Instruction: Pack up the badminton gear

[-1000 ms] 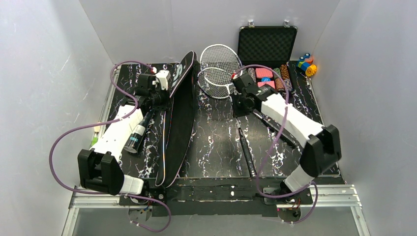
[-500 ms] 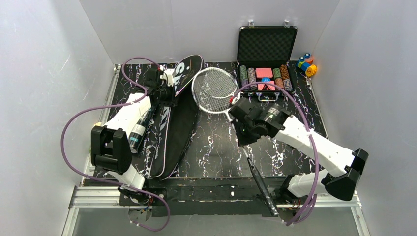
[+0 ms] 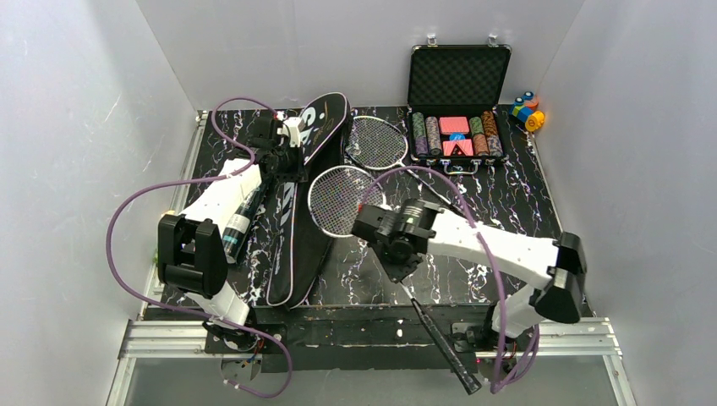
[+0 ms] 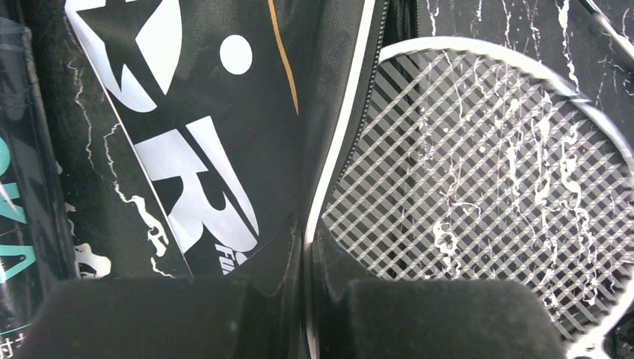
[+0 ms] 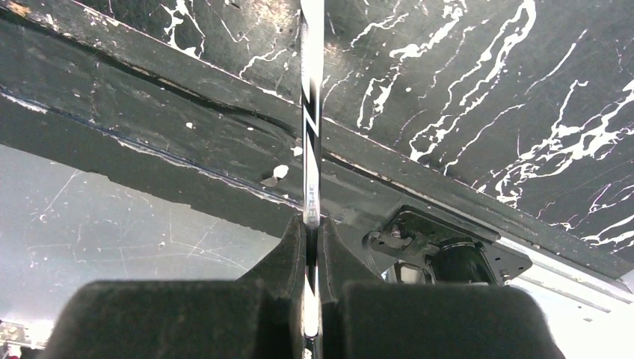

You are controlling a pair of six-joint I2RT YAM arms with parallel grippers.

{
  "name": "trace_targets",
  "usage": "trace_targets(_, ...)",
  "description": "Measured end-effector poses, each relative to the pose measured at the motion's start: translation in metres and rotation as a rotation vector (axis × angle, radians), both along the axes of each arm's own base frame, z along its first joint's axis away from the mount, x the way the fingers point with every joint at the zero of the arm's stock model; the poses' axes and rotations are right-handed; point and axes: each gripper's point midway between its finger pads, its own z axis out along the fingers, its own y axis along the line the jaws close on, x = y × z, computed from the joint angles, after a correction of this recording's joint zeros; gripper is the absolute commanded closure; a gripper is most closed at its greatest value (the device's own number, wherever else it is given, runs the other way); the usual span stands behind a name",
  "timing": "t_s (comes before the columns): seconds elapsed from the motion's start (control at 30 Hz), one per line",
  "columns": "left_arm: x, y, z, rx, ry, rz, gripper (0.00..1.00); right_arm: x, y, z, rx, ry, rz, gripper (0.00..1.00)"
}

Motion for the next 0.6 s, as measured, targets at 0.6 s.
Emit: trace_targets(0.6,-0.023,-0.04,0.003,-0.139,0.073,-0.092,1.0,0.053,0.067,-0.017,-0.087,-0.052,0.061,0.99)
